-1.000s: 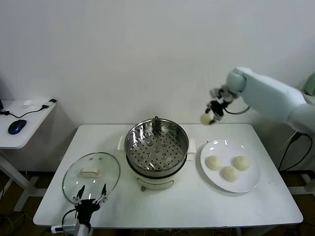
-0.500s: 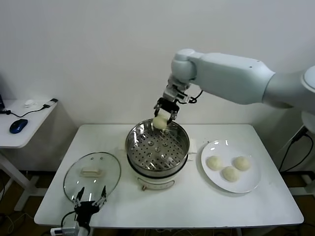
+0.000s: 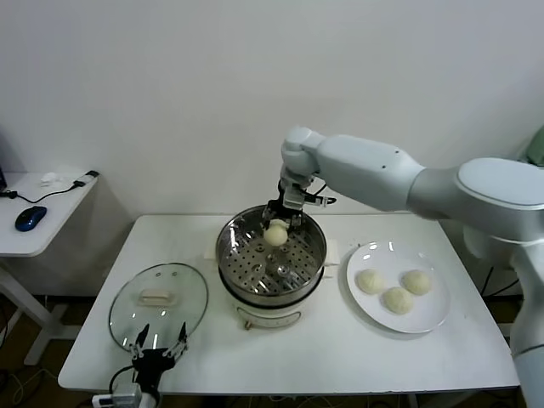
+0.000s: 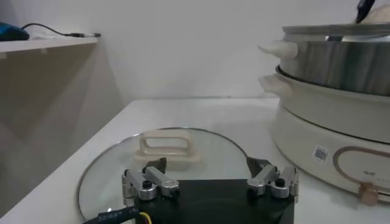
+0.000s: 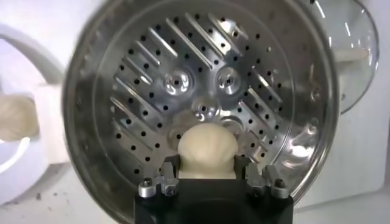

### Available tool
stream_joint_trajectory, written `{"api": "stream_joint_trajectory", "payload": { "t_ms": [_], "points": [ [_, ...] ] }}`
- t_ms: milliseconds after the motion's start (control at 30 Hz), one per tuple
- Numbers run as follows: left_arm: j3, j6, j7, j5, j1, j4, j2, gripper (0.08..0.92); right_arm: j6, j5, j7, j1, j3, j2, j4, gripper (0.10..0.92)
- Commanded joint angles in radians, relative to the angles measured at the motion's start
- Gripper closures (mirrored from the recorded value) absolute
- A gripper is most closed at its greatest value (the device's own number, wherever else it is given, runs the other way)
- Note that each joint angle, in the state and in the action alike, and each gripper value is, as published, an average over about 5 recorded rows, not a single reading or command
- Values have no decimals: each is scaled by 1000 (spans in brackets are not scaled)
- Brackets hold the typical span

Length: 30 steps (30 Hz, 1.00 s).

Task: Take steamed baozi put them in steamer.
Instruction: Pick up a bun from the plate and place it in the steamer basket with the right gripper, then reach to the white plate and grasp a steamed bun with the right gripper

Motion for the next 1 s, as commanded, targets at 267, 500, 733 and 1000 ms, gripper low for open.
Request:
{"api": "stream_joint_trajectory", "payload": {
  "t_ms": [267, 500, 733, 1000],
  "points": [
    [-2, -5, -8, 1, -7, 13, 7, 177, 73, -126, 86, -89, 60, 52, -149, 327],
    [-3, -4, -10, 1, -7, 5, 3, 177, 61, 41, 52, -13, -6, 20, -76, 205],
    [3, -9, -6, 7, 4, -11, -3, 177, -36, 556, -138, 287, -198, -107, 91, 202],
    [8, -12, -4, 11, 6, -19, -7, 177, -507, 832, -148, 538, -582, -416, 298, 203]
  ]
}}
